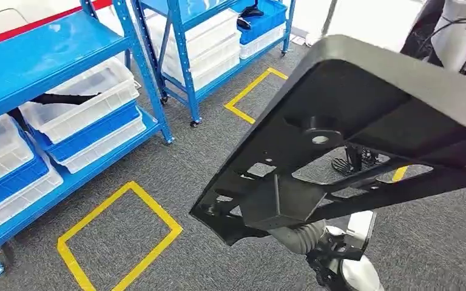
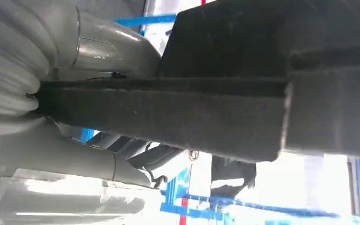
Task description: Take the parts from the cabinet and place them on the table.
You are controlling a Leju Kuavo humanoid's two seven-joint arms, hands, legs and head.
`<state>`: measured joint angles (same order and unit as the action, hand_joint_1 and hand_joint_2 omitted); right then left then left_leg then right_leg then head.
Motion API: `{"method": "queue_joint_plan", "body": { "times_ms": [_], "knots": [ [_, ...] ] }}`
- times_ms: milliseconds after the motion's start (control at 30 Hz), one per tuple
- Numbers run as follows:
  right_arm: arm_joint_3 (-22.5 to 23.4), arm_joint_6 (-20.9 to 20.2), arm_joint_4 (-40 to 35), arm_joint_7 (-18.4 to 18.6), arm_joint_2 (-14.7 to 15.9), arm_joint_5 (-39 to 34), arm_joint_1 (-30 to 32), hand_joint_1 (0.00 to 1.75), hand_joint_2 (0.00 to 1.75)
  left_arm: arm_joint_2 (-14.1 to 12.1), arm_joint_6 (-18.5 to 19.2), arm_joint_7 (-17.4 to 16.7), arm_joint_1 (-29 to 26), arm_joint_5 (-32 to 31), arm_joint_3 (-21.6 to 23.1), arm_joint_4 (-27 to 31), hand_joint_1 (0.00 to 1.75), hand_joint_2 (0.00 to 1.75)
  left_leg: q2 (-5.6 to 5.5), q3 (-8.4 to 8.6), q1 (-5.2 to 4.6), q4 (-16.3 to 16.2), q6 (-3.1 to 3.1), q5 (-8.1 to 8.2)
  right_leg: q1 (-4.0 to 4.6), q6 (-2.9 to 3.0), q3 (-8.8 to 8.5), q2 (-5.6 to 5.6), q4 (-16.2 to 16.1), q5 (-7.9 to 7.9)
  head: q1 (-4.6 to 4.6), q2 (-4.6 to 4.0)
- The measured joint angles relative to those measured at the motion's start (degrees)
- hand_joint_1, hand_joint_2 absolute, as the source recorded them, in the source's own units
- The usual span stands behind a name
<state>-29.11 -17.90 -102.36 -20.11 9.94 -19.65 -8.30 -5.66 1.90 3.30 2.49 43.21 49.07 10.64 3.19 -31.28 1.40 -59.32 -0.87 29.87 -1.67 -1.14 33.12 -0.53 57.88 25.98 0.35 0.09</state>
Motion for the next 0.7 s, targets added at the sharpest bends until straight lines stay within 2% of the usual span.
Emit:
{"method": "queue_joint_plan", "body": {
  "times_ms": [33, 67, 100, 133, 167, 200, 233, 267, 300, 333, 367, 433, 467, 500, 533, 567, 600, 633, 667, 700],
  "knots": [
    [0.0, 0.0, 0.0, 0.02, -0.04, 0.04, -0.02, 1.75, 1.75, 0.02, 0.0, 0.0, 0.0, 0.0, 0.0, 0.0, 0.0, 1.75, -1.79, -1.31, 0.01, -2.97, 0.11, 2.04, 0.03, 0.68, 0.05, 0.33, 0.01, -0.1, -0.06, 0.0],
    [0.0, 0.0, 0.0, 0.02, -0.07, 0.02, 0.0, 1.75, 1.75, 0.0, 0.0, 0.0, -0.06, 0.0, 0.0, 0.0, 0.0, 1.75, -2.88, -3.6, -0.11, -7.98, 0.14, 4.68, 0.18, 0.96, 0.14, 0.84, 0.01, -0.11, -0.22, 0.0],
    [-0.04, -0.02, 0.0, 0.02, -0.07, 0.02, 0.06, 1.75, 1.75, -0.02, 0.02, 0.0, -0.18, 0.0, 0.0, -0.04, 0.0, 1.75, -3.29, -6.05, -0.12, -12.94, 0.11, 6.74, 0.36, 0.98, 0.24, 1.6, 0.03, -0.13, -0.21, 0.0],
    [-0.04, 0.0, 0.02, 0.02, -0.07, 0.06, 0.17, 1.75, 1.75, -0.04, 0.11, 0.0, -0.33, 0.0, 0.02, -0.09, 0.0, 1.75, -3.36, -7.78, -0.12, -16.29, 0.16, 7.55, 0.49, 1.16, 0.32, 2.31, 0.04, -0.24, -0.21, 0.0],
    [-0.04, -0.02, 0.02, 0.02, -0.07, 0.09, 0.22, 1.75, 1.75, -0.04, 0.11, 0.0, -0.39, 0.0, 0.02, -0.11, 0.0, 1.75, -3.36, -8.19, -0.11, -16.69, 0.25, 6.91, 0.58, 1.15, 0.32, 3.06, 0.05, -0.25, -0.17, -0.02],
    [-0.02, -0.02, 0.02, 0.02, -0.07, 0.09, 0.24, 1.75, 1.75, -0.04, 0.15, 0.04, -0.4, 0.0, 0.04, -0.11, 0.0, 1.75, -3.37, -7.29, -0.09, -14.47, 0.34, 4.92, 0.58, 1.13, 0.29, 3.84, 0.1, -0.26, -0.21, 0.0],
    [-0.02, -0.02, 0.02, 0.02, -0.07, 0.11, 0.27, 1.75, 1.75, -0.04, 0.15, 0.11, -0.4, -0.02, 0.07, -0.11, 0.0, 1.75, -3.58, -5.13, -0.03, -10.04, 0.43, 2.11, 0.57, 1.11, 0.17, 4.62, 0.18, -0.26, -0.21, 0.0],
    [-0.02, -0.04, 0.02, 0.02, -0.07, 0.13, 0.27, 1.75, 1.75, -0.09, 0.15, 0.15, -0.38, -0.04, 0.07, -0.13, 0.0, 1.75, -4.57, -2.48, 0.18, -4.64, 0.47, -0.6, 0.55, 1.07, 0.08, 5.36, 0.28, -0.25, -0.26, 0.0],
    [-0.02, -0.07, 0.02, 0.02, -0.09, 0.13, 0.26, 1.75, 1.75, -0.09, 0.15, 0.26, -0.39, -0.04, 0.07, -0.18, 0.0, 1.75, -7.63, -0.66, 0.59, -0.73, 0.52, -1.8, 0.54, 1.01, 0.22, 5.93, 0.46, -0.26, -0.21, 0.0],
    [0.02, -0.07, 0.02, 0.02, -0.13, 0.13, 0.13, 1.75, 1.75, -0.09, 0.15, 0.39, -0.42, -0.07, 0.09, -0.22, 0.0, 1.75, -8.56, -0.07, 0.69, 0.74, 0.41, -1.1, 1.42, 0.6, 0.69, 6.46, 1.03, -0.15, -0.13, -0.02],
    [0.02, -0.07, 0.02, 0.0, -0.18, 0.24, 0.16, 1.75, 1.75, -0.09, 0.09, 0.52, -0.4, -0.07, 0.11, -0.24, 0.0, 1.75, -7.87, -0.34, 0.48, 0.32, 0.48, -1.15, 1.05, 0.14, 1.0, 7.13, 0.81, -0.41, -0.04, 0.0],
    [0.13, -0.07, 0.02, -0.05, -0.22, 0.37, 0.49, 1.75, 1.75, -0.09, -0.31, 1.05, -0.35, -0.11, 0.11, -0.24, 0.0, 1.75, -6.62, -0.39, -0.15, 0.34, 1.06, -1.3, 0.64, -0.73, 1.45, 8.46, 0.48, -0.9, -0.08, 0.0],
    [0.22, -0.07, 0.0, -0.07, -0.2, 0.44, 0.59, 1.75, 1.75, 0.02, -0.39, 1.11, -0.31, -0.13, 0.11, -0.24, 0.0, 1.75, -5.73, -0.26, 0.19, 0.88, 1.69, -1.72, 1.16, -1.2, 2.18, 9.24, 0.47, -0.99, -0.06, 0.0],
    [0.35, -0.07, 0.0, -0.07, -0.22, 0.48, 0.82, 1.75, 1.75, 0.04, -0.68, 1.14, -0.2, -0.13, 0.11, -0.24, 0.0, 1.75, -4.89, -0.14, 0.22, 1.16, 2.06, -1.96, 0.87, -1.1, 2.63, 6.04, 1.69, -0.37, -0.08, 0.0],
    [0.37, -0.09, -0.02, -0.11, -0.24, 0.5, 0.65, 1.75, 1.75, 0.0, -0.92, 1.29, -0.2, -0.13, 0.11, -0.24, 0.0, 1.75, -4.13, -0.21, 0.26, 1.23, 2.61, -2.0, 1.31, -0.74, 4.11, 3.24, 4.71, 1.3, 0.57, 0.0],
    [0.42, -0.11, -0.04, -0.11, -0.28, 0.55, 0.59, 1.75, 1.75, 0.0, -0.96, 1.36, -0.28, -0.13, 0.11, -0.26, 0.0, 1.75, -3.31, -0.24, 0.1, 1.23, 2.69, -1.99, 1.31, -0.54, 6.18, 2.06, 8.97, 3.19, 0.68, 0.0],
    [0.46, -0.18, -0.02, -0.11, -0.33, 0.59, 0.71, 1.75, 1.75, 0.02, -1.05, 1.4, -0.36, -0.13, 0.11, -0.26, 0.0, 1.75, -2.33, -0.28, -0.07, 1.22, 2.78, -1.93, 1.11, -0.39, 8.72, 1.49, 14.23, 5.19, 0.59, 0.0],
    [0.48, -0.37, -0.02, -0.11, -0.37, 0.63, 0.78, 1.75, 1.75, 0.02, -1.27, 1.46, -0.39, -0.11, 0.11, -0.26, 0.0, 1.75, -1.56, -0.35, -0.13, 1.21, 2.82, -1.9, 0.99, -0.49, 10.43, 1.27, 17.78, 6.26, 0.66, 0.0],
    [0.48, -0.65, -0.02, -0.11, -0.35, 0.63, 0.82, 1.75, 1.75, 0.04, -1.55, 1.7, -0.39, -0.09, 0.09, -0.26, 0.0, 1.75, -0.7, -0.35, -0.16, 1.21, 2.78, -1.88, 0.8, -0.89, 11.02, 1.14, 19.12, 6.32, 0.64, 0.0],
    [0.5, -0.74, -0.02, -0.11, -0.35, 0.63, 0.81, 1.75, 1.75, 0.04, -1.73, 1.9, -0.35, -0.09, 0.09, -0.26, 0.0, 1.75, 0.03, -0.31, -0.15, 1.21, 2.72, -1.83, 0.66, -1.42, 10.01, 0.99, 17.34, 5.48, 0.64, 0.0]
  ]
}}
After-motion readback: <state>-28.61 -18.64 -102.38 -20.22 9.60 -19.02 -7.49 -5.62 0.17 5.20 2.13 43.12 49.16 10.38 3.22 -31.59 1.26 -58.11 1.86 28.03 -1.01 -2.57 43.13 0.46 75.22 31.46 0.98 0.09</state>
